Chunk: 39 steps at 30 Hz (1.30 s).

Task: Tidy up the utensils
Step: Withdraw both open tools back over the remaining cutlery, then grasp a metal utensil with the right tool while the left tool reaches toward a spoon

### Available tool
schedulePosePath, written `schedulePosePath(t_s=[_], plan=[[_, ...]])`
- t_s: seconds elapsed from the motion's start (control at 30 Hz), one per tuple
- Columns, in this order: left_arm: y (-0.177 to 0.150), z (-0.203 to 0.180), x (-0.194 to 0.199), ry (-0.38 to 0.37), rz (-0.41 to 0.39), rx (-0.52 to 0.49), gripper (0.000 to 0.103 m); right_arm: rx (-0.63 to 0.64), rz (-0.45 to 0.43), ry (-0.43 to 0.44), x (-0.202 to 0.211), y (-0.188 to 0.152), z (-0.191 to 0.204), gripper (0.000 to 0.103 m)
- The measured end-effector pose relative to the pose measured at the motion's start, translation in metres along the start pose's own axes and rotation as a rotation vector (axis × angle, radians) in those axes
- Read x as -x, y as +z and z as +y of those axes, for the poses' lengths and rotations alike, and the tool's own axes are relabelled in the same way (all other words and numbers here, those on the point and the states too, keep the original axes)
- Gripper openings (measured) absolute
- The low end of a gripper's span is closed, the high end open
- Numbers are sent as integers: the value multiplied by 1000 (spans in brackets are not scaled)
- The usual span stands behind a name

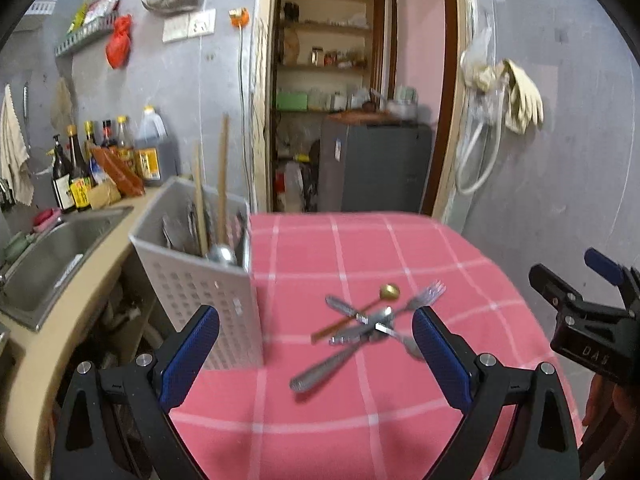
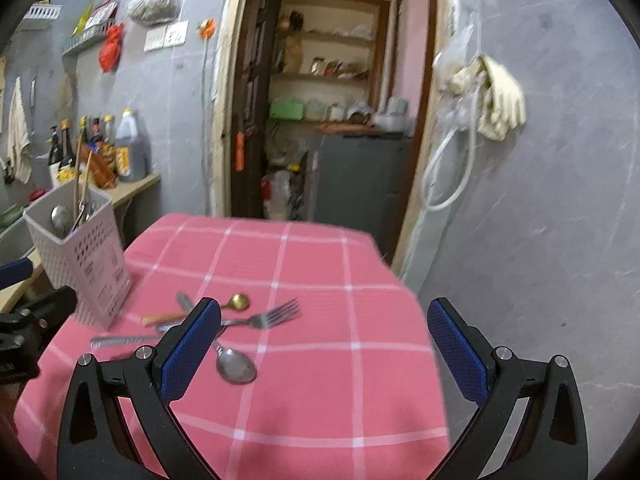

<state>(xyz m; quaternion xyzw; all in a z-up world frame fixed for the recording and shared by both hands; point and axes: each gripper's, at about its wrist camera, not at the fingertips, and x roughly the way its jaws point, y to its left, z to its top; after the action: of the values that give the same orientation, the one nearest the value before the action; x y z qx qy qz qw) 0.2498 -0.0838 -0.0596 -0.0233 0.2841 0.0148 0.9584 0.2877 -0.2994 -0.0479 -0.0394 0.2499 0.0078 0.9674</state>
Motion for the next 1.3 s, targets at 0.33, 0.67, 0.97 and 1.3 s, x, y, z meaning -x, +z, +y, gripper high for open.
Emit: schedulePosePath(t_s=[0.33, 0.67, 0.97, 1.3], plan=[[-28, 2, -45, 14, 142, 57, 97, -30, 189, 220, -61, -40, 8, 70], [-41, 15, -82, -39, 249, 187, 72, -24, 328, 313, -107, -63, 28, 40], [-45, 23, -97, -74, 287, 273, 44, 63, 402, 330, -123, -62, 46, 36], [-50, 35, -98, -129, 282, 418, 21, 42, 543, 428, -135, -52, 50, 14]])
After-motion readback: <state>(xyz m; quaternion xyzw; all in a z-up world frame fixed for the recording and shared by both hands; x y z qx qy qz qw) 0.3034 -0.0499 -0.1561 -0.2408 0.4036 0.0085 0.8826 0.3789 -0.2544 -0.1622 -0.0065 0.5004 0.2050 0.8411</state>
